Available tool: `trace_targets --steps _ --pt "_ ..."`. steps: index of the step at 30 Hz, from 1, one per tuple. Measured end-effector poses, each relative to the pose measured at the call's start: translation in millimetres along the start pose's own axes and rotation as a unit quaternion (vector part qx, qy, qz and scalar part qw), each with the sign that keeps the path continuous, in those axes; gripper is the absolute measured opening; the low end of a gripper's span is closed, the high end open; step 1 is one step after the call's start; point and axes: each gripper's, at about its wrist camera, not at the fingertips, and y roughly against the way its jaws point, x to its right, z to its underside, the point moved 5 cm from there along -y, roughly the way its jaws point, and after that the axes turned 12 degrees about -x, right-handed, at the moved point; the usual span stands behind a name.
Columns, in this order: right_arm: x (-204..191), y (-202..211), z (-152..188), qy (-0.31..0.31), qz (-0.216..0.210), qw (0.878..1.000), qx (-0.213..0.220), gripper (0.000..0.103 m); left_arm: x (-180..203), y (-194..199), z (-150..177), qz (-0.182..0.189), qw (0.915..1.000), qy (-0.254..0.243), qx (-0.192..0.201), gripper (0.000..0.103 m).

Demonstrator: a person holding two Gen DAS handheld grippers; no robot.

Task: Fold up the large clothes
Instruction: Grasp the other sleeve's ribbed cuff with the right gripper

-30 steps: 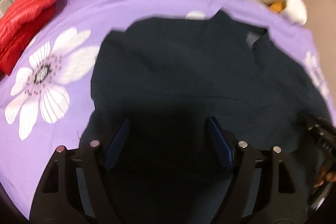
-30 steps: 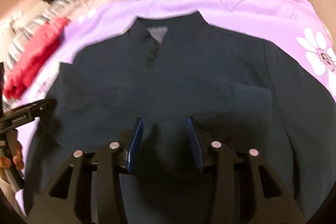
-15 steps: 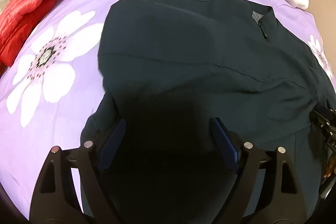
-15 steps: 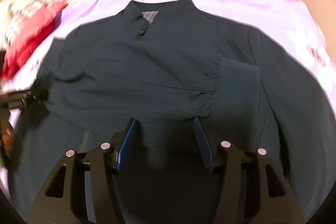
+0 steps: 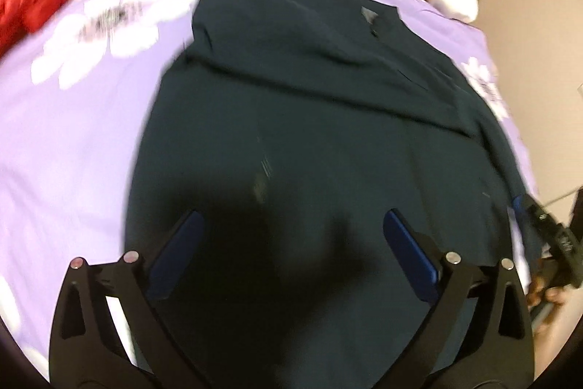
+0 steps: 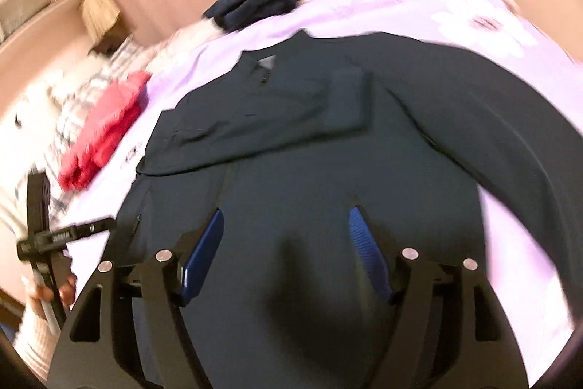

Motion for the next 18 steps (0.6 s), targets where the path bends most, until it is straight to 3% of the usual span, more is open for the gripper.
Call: trace_targets --steps 6,9,18 --pt "55 59 48 -0.095 0.007 0.995 0.031 0.089 15 18 45 0.004 0.9997 0.022 0.009 0.101" --pt "84 80 70 -0.142 0.008 0.989 0.039 0.089 29 30 54 0.011 0.9995 0.020 0.021 0.101" --pt "135 108 121 -0.250 -0.006 0.967 0.055 0.089 71 64 70 -0.035 0.9963 -0.035 0.070 0.101"
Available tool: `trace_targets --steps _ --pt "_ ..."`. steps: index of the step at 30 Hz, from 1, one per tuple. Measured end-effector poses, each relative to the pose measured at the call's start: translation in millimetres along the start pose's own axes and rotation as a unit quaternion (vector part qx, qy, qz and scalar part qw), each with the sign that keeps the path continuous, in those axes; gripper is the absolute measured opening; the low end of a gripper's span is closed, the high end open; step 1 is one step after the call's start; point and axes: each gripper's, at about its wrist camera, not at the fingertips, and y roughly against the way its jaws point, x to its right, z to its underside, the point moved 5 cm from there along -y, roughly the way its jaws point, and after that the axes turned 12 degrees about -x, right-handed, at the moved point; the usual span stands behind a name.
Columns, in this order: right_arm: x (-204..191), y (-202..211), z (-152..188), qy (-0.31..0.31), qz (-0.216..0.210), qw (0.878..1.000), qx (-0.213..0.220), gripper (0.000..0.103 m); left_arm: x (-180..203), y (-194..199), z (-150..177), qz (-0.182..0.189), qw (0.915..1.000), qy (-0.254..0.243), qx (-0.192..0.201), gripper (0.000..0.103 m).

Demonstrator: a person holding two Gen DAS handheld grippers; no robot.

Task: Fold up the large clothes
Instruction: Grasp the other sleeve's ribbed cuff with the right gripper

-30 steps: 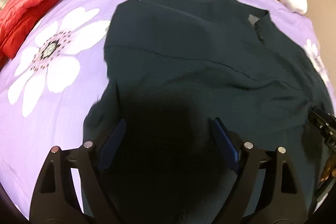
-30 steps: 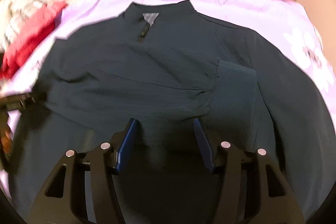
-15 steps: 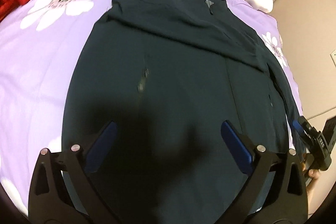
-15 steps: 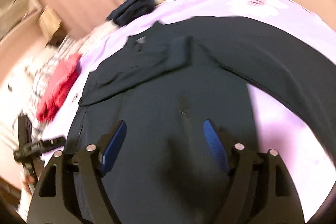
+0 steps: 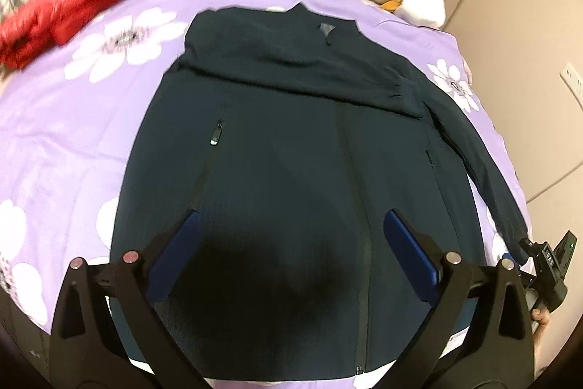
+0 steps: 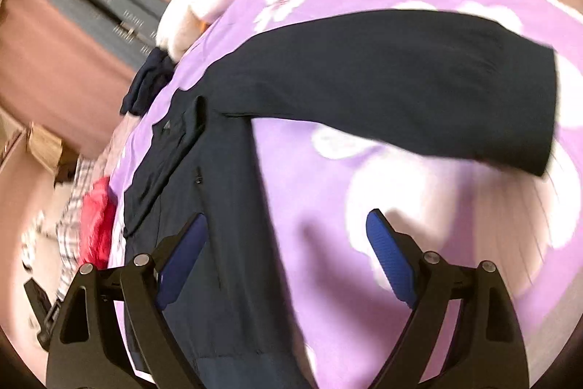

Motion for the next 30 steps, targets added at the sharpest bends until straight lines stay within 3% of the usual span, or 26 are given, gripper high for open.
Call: trace_targets --steps 9,14,30 --pt "13 -6 9 -0.031 -0.009 0.999 -0.002 0.089 26 34 8 -0.034 0.9967 -0.053 0.051 0.101" --pt "24 1 4 -0.057 -0.018 0.998 0.023 0.089 38 53 11 -0.047 0.9935 -0.070 0.077 0.101" --pt "66 26 -25 -0.137 -0.032 0.985 0.105 0.089 60 64 19 -0.056 0.9902 -0.087 0.093 0.101"
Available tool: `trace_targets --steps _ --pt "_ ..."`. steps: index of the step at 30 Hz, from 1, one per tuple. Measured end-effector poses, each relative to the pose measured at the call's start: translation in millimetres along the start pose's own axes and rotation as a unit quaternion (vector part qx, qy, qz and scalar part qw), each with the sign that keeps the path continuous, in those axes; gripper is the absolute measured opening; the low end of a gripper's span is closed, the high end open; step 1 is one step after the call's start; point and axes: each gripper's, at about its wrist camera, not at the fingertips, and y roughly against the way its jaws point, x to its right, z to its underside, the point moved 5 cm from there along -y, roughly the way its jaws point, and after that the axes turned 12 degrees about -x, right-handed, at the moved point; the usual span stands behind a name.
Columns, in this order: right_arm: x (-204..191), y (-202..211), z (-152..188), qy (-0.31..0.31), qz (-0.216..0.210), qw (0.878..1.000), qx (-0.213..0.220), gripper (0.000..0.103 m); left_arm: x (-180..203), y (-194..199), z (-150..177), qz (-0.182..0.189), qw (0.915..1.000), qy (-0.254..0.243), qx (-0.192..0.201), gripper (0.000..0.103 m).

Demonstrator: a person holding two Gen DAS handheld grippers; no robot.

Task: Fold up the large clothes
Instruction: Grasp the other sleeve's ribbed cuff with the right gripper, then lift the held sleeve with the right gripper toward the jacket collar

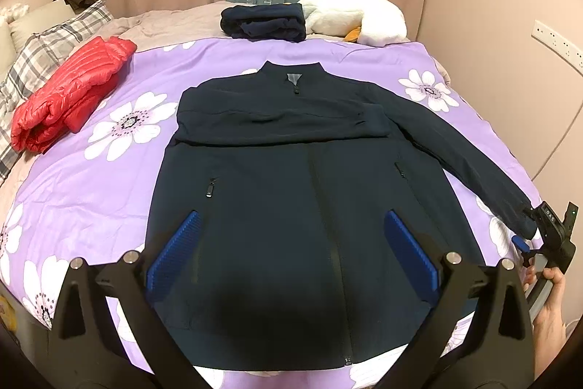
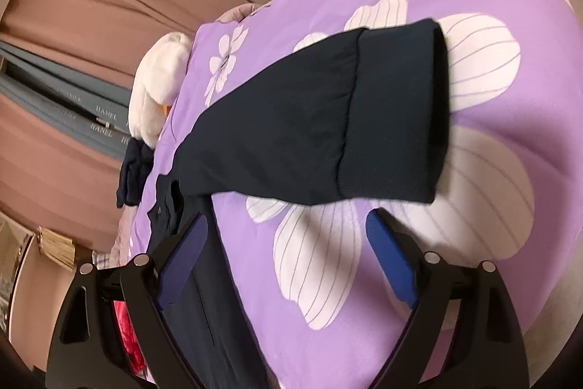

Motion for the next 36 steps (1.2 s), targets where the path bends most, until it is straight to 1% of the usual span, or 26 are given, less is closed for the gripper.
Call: trace_targets --steps 7,12,13,14,15,17,19,20,23,28,31,36 --pt "14 3 -22 -0.042 -0.007 0.998 0.036 0.089 5 0 0 0.003 1.0000 0.001 0.000 0.101" --pt "18 4 -35 -0.060 -0.011 0.996 0.060 0.089 4 -6 0 0.002 0.9999 0.007 -0.010 0.101" --pt "19 4 -37 -0.066 -0.009 0.996 0.065 0.085 4 -6 1 0.002 0.9999 0.008 -0.012 0.101" --pt "21 4 -40 -0.071 -0.006 0.995 0.070 0.077 5 -7 1 0.001 0.9999 0.008 -0.012 0.101" --pt "24 4 -41 -0.078 -0.006 0.994 0.074 0.072 4 -8 2 0.000 0.9999 0.009 -0.013 0.101" --pt "31 3 -43 -0.092 -0.009 0.993 0.076 0.049 5 -9 2 0.000 0.9998 0.010 -0.014 0.101" --pt "42 3 -47 -0.113 -0.014 0.990 0.078 0.034 5 -10 2 -0.002 0.9998 0.011 -0.016 0.101" --pt "46 3 -47 -0.121 -0.019 0.989 0.080 0.030 5 -11 2 -0.002 0.9998 0.012 -0.018 0.101" --pt "46 6 -46 -0.122 -0.016 0.988 0.091 0.022 3 -15 2 -0.003 0.9997 0.014 -0.021 0.101" --pt "31 16 -47 -0.102 -0.022 0.988 0.112 0.020 1 -19 3 -0.005 0.9995 0.016 -0.026 0.101" --pt "10 28 -53 -0.065 -0.032 0.989 0.128 0.020 1 -21 3 -0.006 0.9995 0.016 -0.027 0.101" --pt "-35 41 -58 0.006 -0.044 0.989 0.139 0.019 -2 -26 3 -0.003 0.9993 0.023 -0.029 0.101"
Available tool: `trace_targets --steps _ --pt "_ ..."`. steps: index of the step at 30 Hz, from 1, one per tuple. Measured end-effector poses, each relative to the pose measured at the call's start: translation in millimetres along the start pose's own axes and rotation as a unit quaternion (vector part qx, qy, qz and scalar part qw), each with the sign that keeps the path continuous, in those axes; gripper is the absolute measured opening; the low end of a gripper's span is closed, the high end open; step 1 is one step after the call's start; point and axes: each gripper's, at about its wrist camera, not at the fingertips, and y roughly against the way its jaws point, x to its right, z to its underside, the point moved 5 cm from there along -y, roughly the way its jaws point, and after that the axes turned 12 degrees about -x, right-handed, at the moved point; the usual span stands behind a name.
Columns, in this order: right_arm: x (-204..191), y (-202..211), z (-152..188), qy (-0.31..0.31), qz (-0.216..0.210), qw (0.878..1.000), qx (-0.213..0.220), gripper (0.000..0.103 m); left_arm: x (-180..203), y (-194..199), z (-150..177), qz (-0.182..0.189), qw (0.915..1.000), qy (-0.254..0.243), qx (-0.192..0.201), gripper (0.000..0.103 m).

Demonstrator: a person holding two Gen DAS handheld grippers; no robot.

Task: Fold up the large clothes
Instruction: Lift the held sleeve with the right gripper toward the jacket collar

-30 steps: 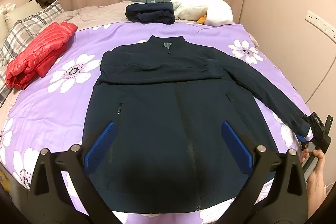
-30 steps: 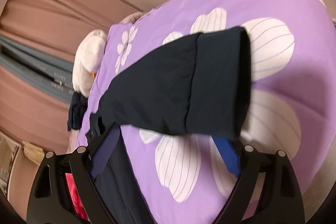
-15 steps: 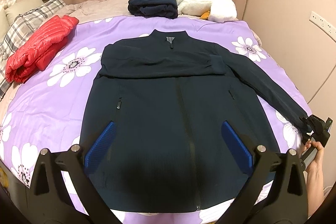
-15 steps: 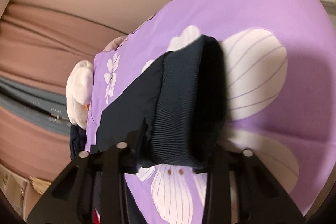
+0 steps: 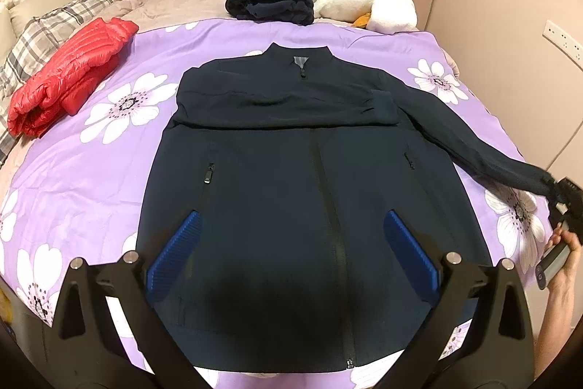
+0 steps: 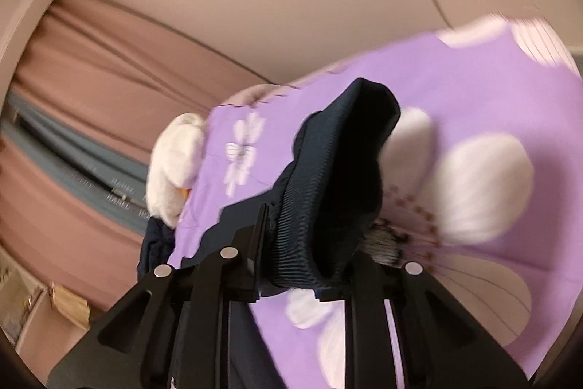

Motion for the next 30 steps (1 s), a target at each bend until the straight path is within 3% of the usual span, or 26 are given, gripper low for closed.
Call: trace_targets --steps 8,13,20,23,30 --pt "-99 -5 4 0.154 -0.001 0.988 -0.002 0.019 -4 -4 0 0.003 1.0000 0.005 0.000 0.101" --pt "-171 -26 25 0.252 -0.004 0.967 -0.014 0.019 -13 -7 -1 0.004 0.9998 0.018 -0.001 0.101" --pt "-244 -66 64 0.331 -0.021 0.942 -0.054 0.019 -30 -7 -3 0.003 0.9993 0.036 0.004 0.101" --pt "-270 -86 89 0.380 -0.011 0.922 -0.077 0.019 -39 -11 -3 0.004 0.9990 0.045 0.002 0.101" --pt "-314 -138 166 0.500 0.025 0.858 -0.112 0.019 -60 -23 -2 0.008 0.9976 0.068 -0.010 0.101"
